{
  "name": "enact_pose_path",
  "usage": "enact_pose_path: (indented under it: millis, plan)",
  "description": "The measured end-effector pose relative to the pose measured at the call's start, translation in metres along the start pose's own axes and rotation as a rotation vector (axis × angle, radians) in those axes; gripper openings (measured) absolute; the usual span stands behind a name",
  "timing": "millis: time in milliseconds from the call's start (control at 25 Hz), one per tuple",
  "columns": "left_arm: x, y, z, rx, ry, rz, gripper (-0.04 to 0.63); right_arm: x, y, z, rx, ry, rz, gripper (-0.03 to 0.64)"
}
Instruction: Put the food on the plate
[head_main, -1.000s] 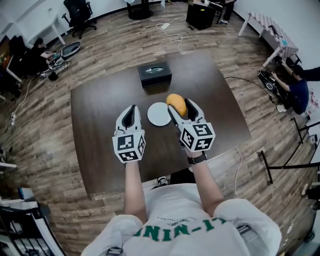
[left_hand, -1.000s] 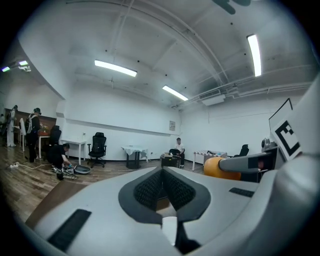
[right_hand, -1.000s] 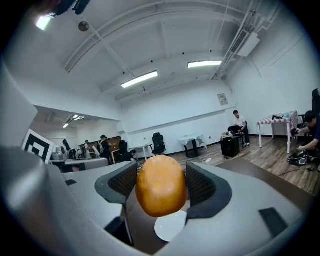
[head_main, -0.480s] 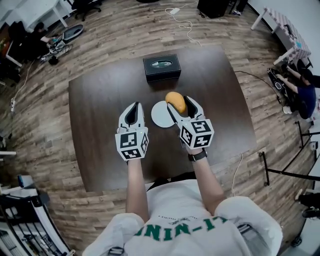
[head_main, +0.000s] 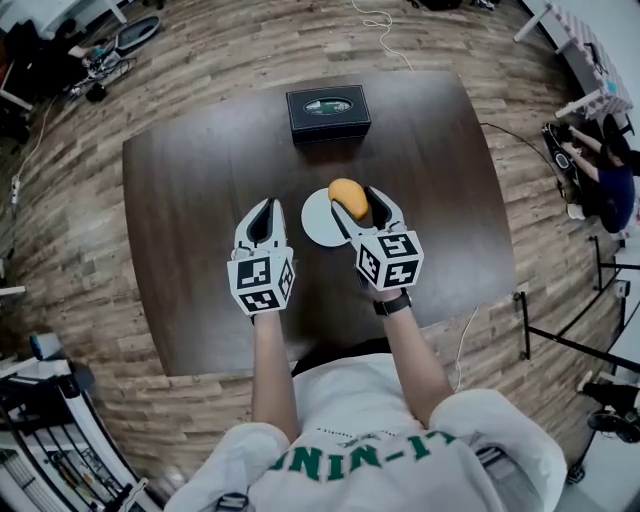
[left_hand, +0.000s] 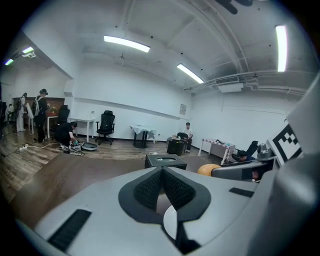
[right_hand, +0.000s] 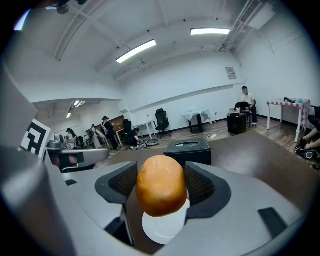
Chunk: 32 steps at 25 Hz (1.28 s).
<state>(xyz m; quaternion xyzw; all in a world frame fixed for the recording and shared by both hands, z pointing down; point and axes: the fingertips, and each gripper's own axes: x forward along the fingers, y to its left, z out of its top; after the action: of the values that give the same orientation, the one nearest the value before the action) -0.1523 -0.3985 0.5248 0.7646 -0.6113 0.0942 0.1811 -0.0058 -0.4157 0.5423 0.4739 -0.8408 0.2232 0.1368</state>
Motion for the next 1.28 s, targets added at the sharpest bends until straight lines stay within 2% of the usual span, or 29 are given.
enact_pose_path:
  millis: [560, 760, 1040, 1160, 1280]
  plan:
    - [0.039, 0.021, -0.052, -0.049, 0.095, 0.001, 0.012, 0.056, -0.023, -0.067, 0.061, 0.15, -0.019, 0.31]
    - [0.048, 0.026, -0.072, -0.092, 0.129, 0.006, 0.014, 0.065, -0.026, -0.086, 0.077, 0.184, -0.018, 0.31]
    - [0.06, 0.024, -0.094, -0.103, 0.169, 0.004, 0.014, 0.078, -0.034, -0.106, 0.091, 0.213, -0.011, 0.31]
    - [0.062, 0.022, -0.101, -0.107, 0.184, 0.004, 0.014, 0.082, -0.034, -0.112, 0.07, 0.226, -0.01, 0.31]
    - [0.068, 0.02, -0.104, -0.113, 0.191, 0.003, 0.012, 0.087, -0.035, -0.113, -0.002, 0.238, -0.018, 0.31]
